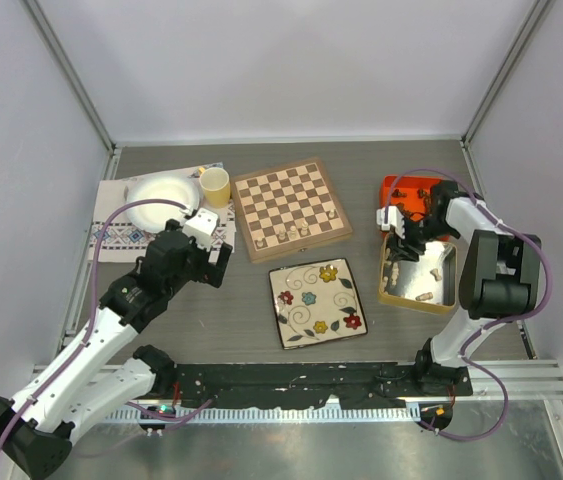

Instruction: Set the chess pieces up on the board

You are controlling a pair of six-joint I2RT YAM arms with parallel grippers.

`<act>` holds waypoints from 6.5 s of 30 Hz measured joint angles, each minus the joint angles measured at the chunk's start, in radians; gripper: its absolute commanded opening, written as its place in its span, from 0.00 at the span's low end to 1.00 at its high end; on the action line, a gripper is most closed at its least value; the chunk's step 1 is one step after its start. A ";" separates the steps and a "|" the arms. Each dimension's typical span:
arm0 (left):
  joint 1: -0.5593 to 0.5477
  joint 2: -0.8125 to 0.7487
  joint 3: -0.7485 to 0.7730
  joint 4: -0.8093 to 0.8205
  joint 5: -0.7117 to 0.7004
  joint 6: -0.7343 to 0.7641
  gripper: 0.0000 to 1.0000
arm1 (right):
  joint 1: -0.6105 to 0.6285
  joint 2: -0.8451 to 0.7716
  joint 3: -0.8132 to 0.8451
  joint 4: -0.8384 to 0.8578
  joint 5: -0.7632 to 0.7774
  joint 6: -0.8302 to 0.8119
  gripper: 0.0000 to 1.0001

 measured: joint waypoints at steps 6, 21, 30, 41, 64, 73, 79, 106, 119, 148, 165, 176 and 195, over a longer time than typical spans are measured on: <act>0.000 0.000 0.000 0.000 0.000 0.000 1.00 | 0.030 0.008 0.000 0.011 -0.005 0.017 0.46; 0.000 0.000 -0.002 0.001 0.000 0.000 1.00 | 0.045 0.015 0.001 0.012 0.002 0.046 0.02; 0.000 0.000 -0.004 0.001 0.000 0.000 1.00 | 0.042 -0.043 0.041 -0.035 0.119 0.173 0.01; 0.000 -0.005 -0.006 0.002 -0.001 0.000 1.00 | 0.055 -0.146 0.248 -0.141 0.141 0.447 0.01; 0.000 -0.018 -0.014 0.013 -0.027 0.000 1.00 | 0.427 0.041 0.419 0.134 0.367 1.509 0.01; 0.000 -0.017 -0.015 0.019 -0.030 0.000 0.99 | 0.448 0.042 0.427 0.158 0.502 1.770 0.01; 0.000 -0.010 -0.016 0.023 -0.037 0.000 1.00 | 0.477 0.083 0.492 0.156 0.517 1.701 0.01; 0.000 -0.003 -0.024 0.030 -0.045 0.000 1.00 | 0.573 0.128 0.505 0.180 0.776 1.869 0.01; 0.000 -0.003 -0.026 0.030 -0.053 0.000 0.99 | 0.577 0.112 0.393 0.190 0.494 1.359 0.01; 0.000 -0.003 -0.026 0.031 -0.056 0.000 1.00 | 0.591 0.283 0.492 0.228 0.470 1.410 0.07; 0.000 -0.003 -0.026 0.031 -0.056 0.000 1.00 | 0.610 0.303 0.494 0.225 0.472 1.421 0.11; 0.000 -0.003 -0.026 0.031 -0.056 0.000 1.00 | 0.610 0.303 0.503 0.227 0.496 1.421 0.11; 0.000 -0.003 -0.026 0.030 -0.056 0.000 0.99 | 0.614 0.310 0.504 0.227 0.512 1.420 0.19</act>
